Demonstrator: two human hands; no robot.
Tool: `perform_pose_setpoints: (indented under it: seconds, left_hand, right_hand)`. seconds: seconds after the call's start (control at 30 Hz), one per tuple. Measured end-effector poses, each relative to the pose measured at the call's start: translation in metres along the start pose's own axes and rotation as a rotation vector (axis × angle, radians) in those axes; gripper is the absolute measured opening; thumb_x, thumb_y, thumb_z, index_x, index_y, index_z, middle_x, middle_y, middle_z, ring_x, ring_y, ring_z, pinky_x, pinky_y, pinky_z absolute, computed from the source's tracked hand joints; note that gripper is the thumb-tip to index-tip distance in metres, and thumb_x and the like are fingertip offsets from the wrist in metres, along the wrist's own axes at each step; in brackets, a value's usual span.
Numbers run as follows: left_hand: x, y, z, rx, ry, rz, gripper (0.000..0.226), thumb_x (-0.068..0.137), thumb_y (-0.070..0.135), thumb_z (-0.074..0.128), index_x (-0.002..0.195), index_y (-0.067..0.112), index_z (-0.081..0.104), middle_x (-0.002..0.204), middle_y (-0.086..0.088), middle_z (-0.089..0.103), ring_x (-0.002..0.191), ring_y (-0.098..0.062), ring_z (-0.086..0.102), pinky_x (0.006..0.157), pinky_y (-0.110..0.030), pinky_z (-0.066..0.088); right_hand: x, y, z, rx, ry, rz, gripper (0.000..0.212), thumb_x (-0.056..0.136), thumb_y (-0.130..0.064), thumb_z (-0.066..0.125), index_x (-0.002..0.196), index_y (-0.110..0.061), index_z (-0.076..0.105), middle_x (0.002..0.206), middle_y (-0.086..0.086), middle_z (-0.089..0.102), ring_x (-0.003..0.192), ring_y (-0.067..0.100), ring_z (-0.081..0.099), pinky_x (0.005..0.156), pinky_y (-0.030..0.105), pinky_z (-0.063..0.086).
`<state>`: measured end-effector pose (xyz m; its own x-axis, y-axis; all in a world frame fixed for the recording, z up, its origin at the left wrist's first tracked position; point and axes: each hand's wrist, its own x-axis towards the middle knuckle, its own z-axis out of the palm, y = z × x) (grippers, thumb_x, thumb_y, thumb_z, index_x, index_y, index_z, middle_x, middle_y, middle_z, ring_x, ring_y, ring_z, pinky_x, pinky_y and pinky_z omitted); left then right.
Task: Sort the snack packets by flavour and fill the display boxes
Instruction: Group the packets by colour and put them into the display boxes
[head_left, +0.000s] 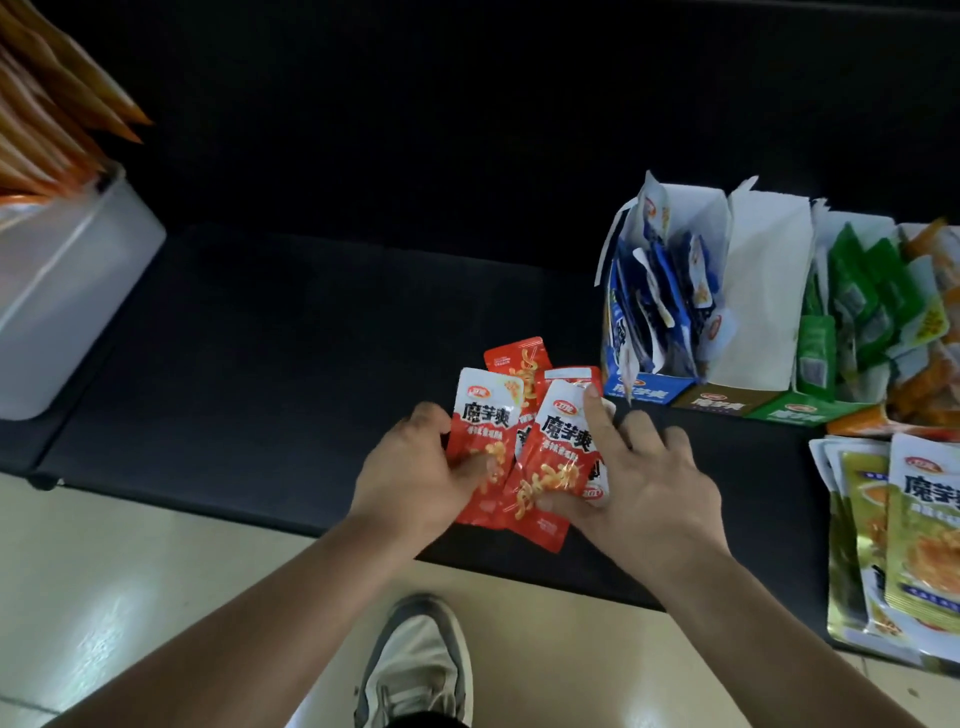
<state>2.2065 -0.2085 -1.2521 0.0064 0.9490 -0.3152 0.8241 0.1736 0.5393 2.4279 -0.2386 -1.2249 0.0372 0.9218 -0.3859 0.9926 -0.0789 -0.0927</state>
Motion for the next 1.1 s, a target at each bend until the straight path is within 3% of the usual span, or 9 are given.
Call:
perform_pose_setpoints:
  seconds: [0.23,0.4,0.53,0.63,0.7,0.77,0.83,0.97,1.1]
  left_hand:
    - [0.01,0.045,0.018,-0.019,0.0,0.055,0.021,0.093,0.037,0.068,0.108,0.023,0.062,0.108,0.004,0.058,0.087,-0.012,0.063,0.068,-0.028,0.053]
    - [-0.001,0.059,0.022,-0.262,-0.066,-0.069,0.028,0.09,0.038,0.071,0.118,0.037,0.064,0.116,0.012,0.057,0.106,-0.013,0.062,0.088,-0.037,0.06]
    - [-0.012,0.075,0.024,-0.683,-0.158,-0.193,0.026,0.092,0.018,0.076,0.099,0.04,0.064,0.1,0.013,0.073,0.085,-0.004,0.074,0.07,-0.021,0.061]
    - [-0.012,0.08,0.028,-0.915,-0.127,-0.272,0.042,0.086,0.009,0.082,0.114,0.033,0.062,0.099,0.011,0.074,0.08,-0.005,0.074,0.06,-0.018,0.056]
    - [-0.011,0.084,0.026,-0.925,-0.119,-0.323,0.054,0.083,0.016,0.086,0.126,0.032,0.058,0.108,0.008,0.071,0.091,-0.01,0.072,0.071,-0.026,0.059]
    - [-0.008,0.084,0.024,-0.851,-0.143,-0.332,0.035,0.087,0.024,0.083,0.114,0.032,0.062,0.108,0.007,0.073,0.093,-0.012,0.073,0.08,-0.032,0.061]
    - [-0.012,0.085,0.023,-0.744,-0.209,-0.257,0.012,0.096,0.033,0.074,0.107,0.035,0.069,0.102,0.011,0.077,0.086,-0.006,0.075,0.074,-0.024,0.06]
    - [-0.034,0.076,0.02,-0.696,-0.215,-0.178,0.009,0.1,0.037,0.066,0.107,0.033,0.069,0.093,0.014,0.077,0.082,0.0,0.074,0.066,-0.017,0.056]
    - [-0.064,0.066,0.023,-0.705,-0.28,-0.171,0.008,0.1,0.037,0.065,0.107,0.034,0.068,0.095,0.013,0.078,0.087,-0.005,0.076,0.083,-0.032,0.062]
  right_hand:
    - [0.001,0.003,0.007,-0.009,0.036,-0.034,0.103,0.084,-0.087,0.043,0.161,-0.039,-0.006,0.156,-0.012,0.021,0.138,0.024,0.029,0.085,0.036,0.052]
    - [-0.001,0.009,0.007,0.025,0.051,-0.058,0.101,0.087,-0.084,0.045,0.161,-0.042,-0.009,0.165,-0.016,0.019,0.142,0.024,0.028,0.091,0.037,0.052]
    - [-0.002,0.012,0.007,0.062,0.076,-0.067,0.098,0.09,-0.08,0.045,0.162,-0.042,-0.009,0.166,-0.017,0.023,0.143,0.022,0.029,0.094,0.036,0.051]
    - [-0.001,0.013,0.006,0.083,0.096,-0.071,0.097,0.09,-0.082,0.042,0.162,-0.043,-0.009,0.162,-0.02,0.03,0.139,0.019,0.031,0.091,0.032,0.049]
    - [-0.001,0.015,0.004,0.09,0.077,-0.075,0.096,0.09,-0.083,0.04,0.162,-0.043,-0.01,0.162,-0.021,0.03,0.14,0.018,0.031,0.09,0.034,0.049]
    - [-0.001,0.018,0.003,0.098,0.062,-0.094,0.094,0.091,-0.082,0.038,0.162,-0.043,-0.011,0.163,-0.02,0.029,0.14,0.017,0.031,0.09,0.034,0.05]
    - [-0.007,0.019,0.001,0.157,0.046,-0.139,0.09,0.094,-0.076,0.041,0.162,-0.044,-0.009,0.164,-0.019,0.031,0.141,0.015,0.03,0.094,0.036,0.051]
    - [-0.029,0.016,0.005,0.492,0.019,-0.18,0.075,0.102,-0.048,0.053,0.163,-0.048,0.01,0.152,-0.02,0.043,0.143,0.004,0.031,0.115,0.045,0.041]
    - [-0.038,0.015,0.018,0.724,0.087,-0.126,0.062,0.102,-0.031,0.058,0.157,-0.046,0.034,0.136,-0.014,0.058,0.121,0.005,0.056,0.1,0.034,0.052]
